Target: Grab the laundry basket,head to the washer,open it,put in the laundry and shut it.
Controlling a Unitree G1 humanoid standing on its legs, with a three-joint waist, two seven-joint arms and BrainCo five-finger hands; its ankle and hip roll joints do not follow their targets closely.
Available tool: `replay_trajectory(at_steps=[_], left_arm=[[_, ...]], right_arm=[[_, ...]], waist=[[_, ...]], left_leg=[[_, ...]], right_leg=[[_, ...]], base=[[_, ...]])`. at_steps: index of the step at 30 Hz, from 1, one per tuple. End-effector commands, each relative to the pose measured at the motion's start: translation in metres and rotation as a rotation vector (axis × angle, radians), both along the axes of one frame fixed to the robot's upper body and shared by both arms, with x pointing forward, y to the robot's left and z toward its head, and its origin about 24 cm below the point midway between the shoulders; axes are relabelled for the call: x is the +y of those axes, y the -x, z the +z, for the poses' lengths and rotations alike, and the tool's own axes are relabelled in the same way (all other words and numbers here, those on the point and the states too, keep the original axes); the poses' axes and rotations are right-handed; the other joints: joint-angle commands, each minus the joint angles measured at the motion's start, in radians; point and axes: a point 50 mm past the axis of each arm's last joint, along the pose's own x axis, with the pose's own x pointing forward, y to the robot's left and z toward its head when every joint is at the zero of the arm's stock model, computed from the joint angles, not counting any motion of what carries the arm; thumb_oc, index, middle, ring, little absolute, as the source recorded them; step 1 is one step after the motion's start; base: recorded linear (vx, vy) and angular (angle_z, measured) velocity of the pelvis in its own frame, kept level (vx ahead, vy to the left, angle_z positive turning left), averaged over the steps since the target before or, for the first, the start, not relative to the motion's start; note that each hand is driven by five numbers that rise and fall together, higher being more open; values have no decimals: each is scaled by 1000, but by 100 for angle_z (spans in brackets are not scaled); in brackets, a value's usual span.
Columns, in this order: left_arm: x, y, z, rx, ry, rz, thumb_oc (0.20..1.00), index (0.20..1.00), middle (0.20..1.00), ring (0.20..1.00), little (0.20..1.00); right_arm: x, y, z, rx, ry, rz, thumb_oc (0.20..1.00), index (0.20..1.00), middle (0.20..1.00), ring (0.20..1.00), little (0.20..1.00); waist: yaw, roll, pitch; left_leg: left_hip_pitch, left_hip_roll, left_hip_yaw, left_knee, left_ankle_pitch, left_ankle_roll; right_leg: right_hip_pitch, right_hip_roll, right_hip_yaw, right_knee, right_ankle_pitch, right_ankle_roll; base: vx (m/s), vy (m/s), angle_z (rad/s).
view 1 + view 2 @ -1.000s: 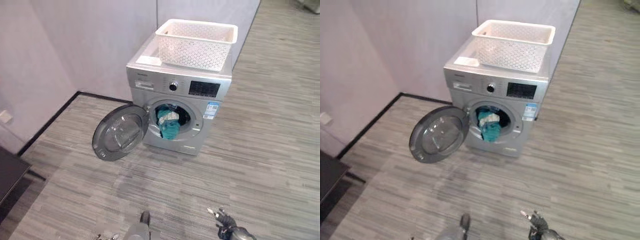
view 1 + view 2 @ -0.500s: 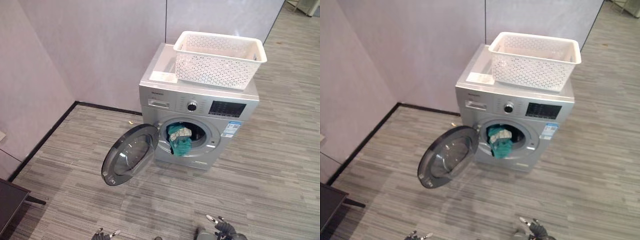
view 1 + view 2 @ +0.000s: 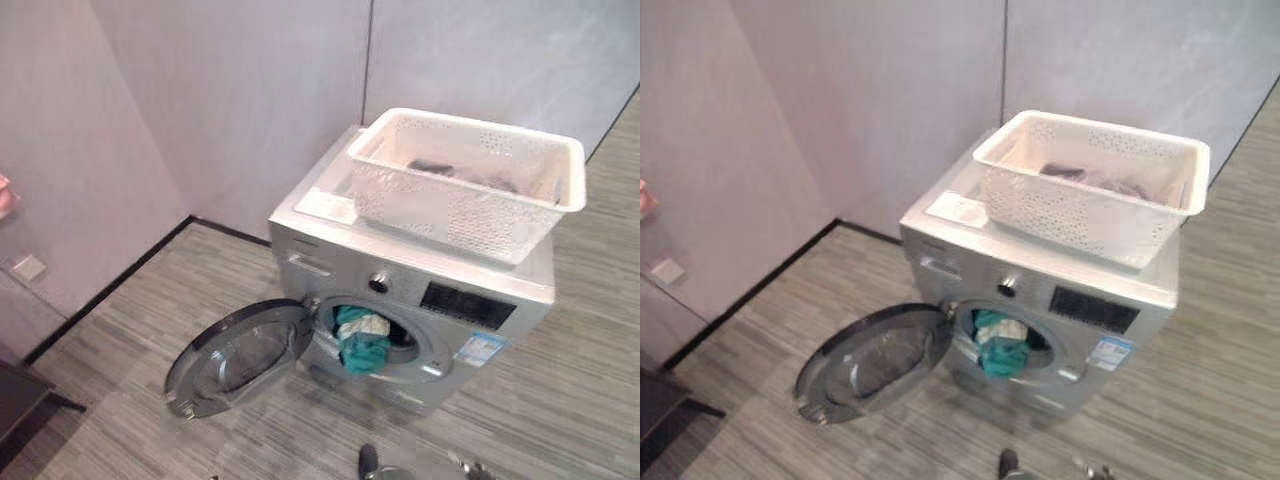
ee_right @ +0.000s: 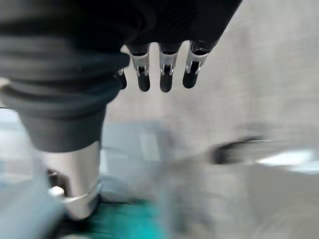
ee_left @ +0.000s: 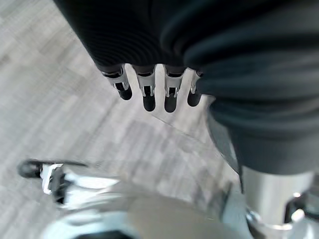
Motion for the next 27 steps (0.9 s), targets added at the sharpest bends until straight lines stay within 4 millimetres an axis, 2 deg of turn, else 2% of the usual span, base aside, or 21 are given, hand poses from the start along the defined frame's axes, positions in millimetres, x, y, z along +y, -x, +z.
replay_trajectory(at_steps=[1,2,3,4,5,6,7,8,12,13,14,15,16,18,20,21,22,24,25,26,27], left_arm=[[27,-35,16,-153,-68,30,1000,1000,1000,1000,1000],[27,-39,18,-174,-67,45,1000,1000,1000,1000,1000],[28,-47,22,-217,-65,53,1000,1000,1000,1000,1000],[28,-46,22,-216,-65,53,1000,1000,1000,1000,1000],[29,-49,24,-233,-67,55,1000,1000,1000,1000,1000],[32,-54,26,-253,-71,72,1000,1000,1000,1000,1000],[32,-54,26,-253,-71,72,1000,1000,1000,1000,1000],[35,-56,28,-260,-81,86,1000,1000,1000,1000,1000],[39,-52,26,-237,-91,117,1000,1000,1000,1000,1000],[41,-41,22,-199,-93,143,1000,1000,1000,1000,1000],[41,-41,22,-199,-92,143,1000,1000,1000,1000,1000],[41,-32,20,-177,-87,171,1000,1000,1000,1000,1000],[41,-32,20,-176,-87,171,1000,1000,1000,1000,1000],[43,-18,17,-147,-89,196,1000,1000,1000,1000,1000],[43,-10,16,-121,-98,190,1000,1000,1000,1000,1000],[43,-10,16,-121,-98,189,1000,1000,1000,1000,1000],[44,-7,15,-110,-109,191,1000,1000,1000,1000,1000],[44,-7,15,-96,-126,176,1000,1000,1000,1000,1000],[46,-7,15,-90,-135,166,1000,1000,1000,1000,1000],[46,-7,15,-91,-144,159,1000,1000,1000,1000,1000],[47,-9,16,-84,-152,143,1000,1000,1000,1000,1000]], right_arm=[[-25,-16,20,-108,95,-46,1000,1000,1000,1000,1000],[-30,-26,28,-160,120,-44,1000,1000,1000,1000,1000],[-36,-40,44,-253,156,-12,1000,1000,1000,1000,1000],[-36,-39,44,-251,157,-12,1000,1000,1000,1000,1000],[-38,-41,50,-281,174,-2,1000,1000,1000,1000,1000],[-41,-51,60,-329,204,8,1000,1000,1000,1000,1000],[-41,-50,60,-329,205,8,1000,1000,1000,1000,1000],[-41,-51,60,-336,211,-29,1000,1000,1000,1000,1000],[-38,-46,51,-306,184,-92,1000,1000,1000,1000,1000],[-42,-36,43,-276,144,-215,1000,1000,1000,1000,1000],[-42,-36,43,-276,144,-215,1000,1000,1000,1000,1000],[-49,-29,41,-283,115,-350,1000,1000,1000,1000,1000],[-50,-29,41,-283,115,-351,1000,1000,1000,1000,1000],[-63,-30,51,-333,133,-438,1000,1000,1000,1000,1000],[-87,-44,83,-487,219,-508,1000,1000,1000,1000,1000],[-87,-43,83,-486,220,-509,1000,1000,1000,1000,1000],[-105,-55,124,-644,360,-549,1000,1000,1000,1000,1000],[-123,-64,173,-788,537,-568,1000,1000,1000,1000,1000],[-132,-71,209,-865,678,-524,1000,1000,1000,1000,1000],[-136,-72,232,-912,774,-507,1000,1000,1000,1000,1000],[-143,-79,291,-1061,955,-477,1000,1000,1000,1000,1000]], waist=[[10,-31,70],[16,-35,79],[15,-38,80],[16,-40,81],[17,-39,81],[29,-28,80],[29,-30,83],[42,-18,84],[42,-10,80],[46,-5,61],[47,-4,60],[47,1,37],[49,1,38],[45,10,22],[43,16,4],[45,16,4],[39,18,-7],[33,19,-17],[31,16,-20],[30,14,-25],[33,5,-34]], left_leg=[[-24,85,72,-189,61,39],[-56,86,80,-232,34,39],[-90,85,105,-398,11,22],[-83,83,107,-405,13,22],[-80,85,121,-518,16,9],[-101,82,104,-710,53,-10],[-91,81,106,-721,58,-11],[-109,67,52,-830,99,-27],[-91,61,44,-822,100,-34],[-61,50,53,-814,75,-30],[-63,50,53,-815,77,-30],[-37,44,73,-820,58,-26],[-34,44,76,-821,57,-26],[-6,39,112,-824,33,-15],[29,33,152,-843,14,-6],[31,32,153,-845,14,-6],[38,26,164,-862,17,0],[48,14,164,-880,12,7],[56,8,164,-889,11,9],[59,4,163,-895,10,11],[73,-5,158,-904,3,14]], right_leg=[[32,-56,58,-23,-76,89],[51,-57,52,-27,-90,89],[66,-58,40,-34,-112,101],[69,-60,41,-33,-114,101],[81,-61,36,-34,-123,105],[106,-51,30,-36,-144,111],[111,-52,31,-36,-145,111],[141,-41,45,-32,-168,115],[170,-43,68,-11,-187,115],[189,-61,90,-21,-184,126],[187,-60,90,-22,-182,126],[198,-83,104,-45,-170,142],[199,-84,107,-47,-169,142],[197,-112,126,-66,-157,162],[193,-139,143,-76,-149,178],[194,-140,144,-77,-149,179],[189,-152,139,-82,-140,187],[191,-163,127,-83,-137,197],[194,-168,122,-84,-135,201],[195,-171,119,-83,-135,203],[203,-178,110,-82,-135,209]], base=[[165,-114,8],[271,-142,8],[200,-83,10],[185,-22,5],[223,46,-8],[222,45,-8],[290,104,-1],[146,63,1],[210,123,-46],[223,161,-57],[282,228,-45],[128,107,-46],[183,178,-63],[106,175,-47],[93,167,-53],[39,119,-59],[30,114,-32],[36,116,3],[28,74,7],[41,93,11],[26,62,11]])
